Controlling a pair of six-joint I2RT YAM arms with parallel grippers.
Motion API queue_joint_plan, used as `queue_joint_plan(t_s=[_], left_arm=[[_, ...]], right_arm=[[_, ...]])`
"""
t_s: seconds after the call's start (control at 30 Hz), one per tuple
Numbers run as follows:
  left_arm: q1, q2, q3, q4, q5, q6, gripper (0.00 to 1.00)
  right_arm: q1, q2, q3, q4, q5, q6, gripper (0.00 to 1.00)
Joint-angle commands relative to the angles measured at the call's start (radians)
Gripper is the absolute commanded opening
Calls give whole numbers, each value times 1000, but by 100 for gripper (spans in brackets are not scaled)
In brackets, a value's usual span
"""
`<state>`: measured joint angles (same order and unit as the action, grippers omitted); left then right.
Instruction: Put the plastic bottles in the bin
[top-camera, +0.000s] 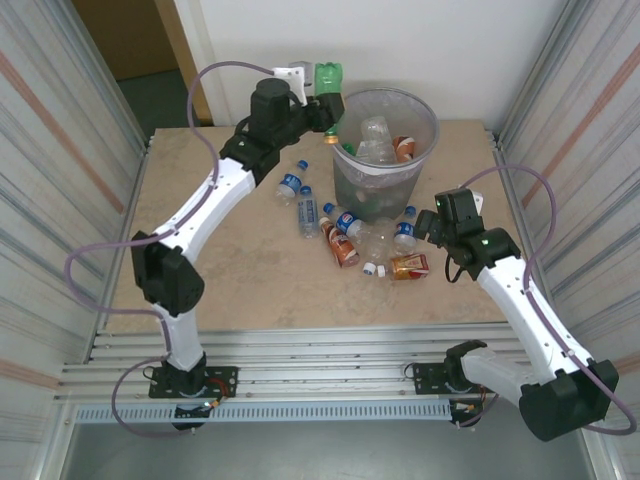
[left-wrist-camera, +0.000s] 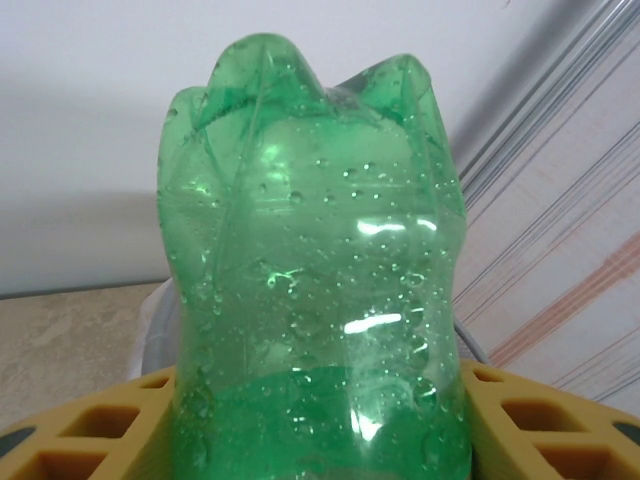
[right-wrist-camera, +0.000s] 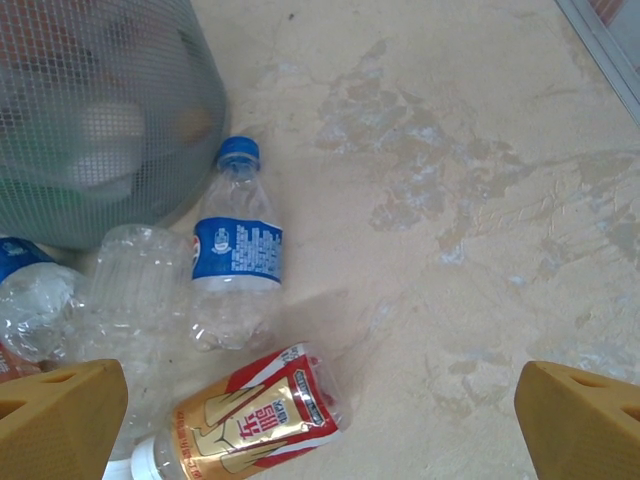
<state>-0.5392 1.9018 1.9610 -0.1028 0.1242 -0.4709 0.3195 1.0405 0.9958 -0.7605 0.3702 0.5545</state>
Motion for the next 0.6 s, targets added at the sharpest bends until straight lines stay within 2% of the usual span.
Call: queue_joint_plan(t_s=[0.0,0.2,0.57], left_arm=[[-8,48,105,-8,14,-18,36],[-10,158,240,-77,27,-31,35],[-17,268,294,-108,50,-3,37]], right_arm=[[0,-16,-16,-23,21,33,98],[2,-17,-17,-19,19,37,98],[4,-45,-29,-46,36,42,98]])
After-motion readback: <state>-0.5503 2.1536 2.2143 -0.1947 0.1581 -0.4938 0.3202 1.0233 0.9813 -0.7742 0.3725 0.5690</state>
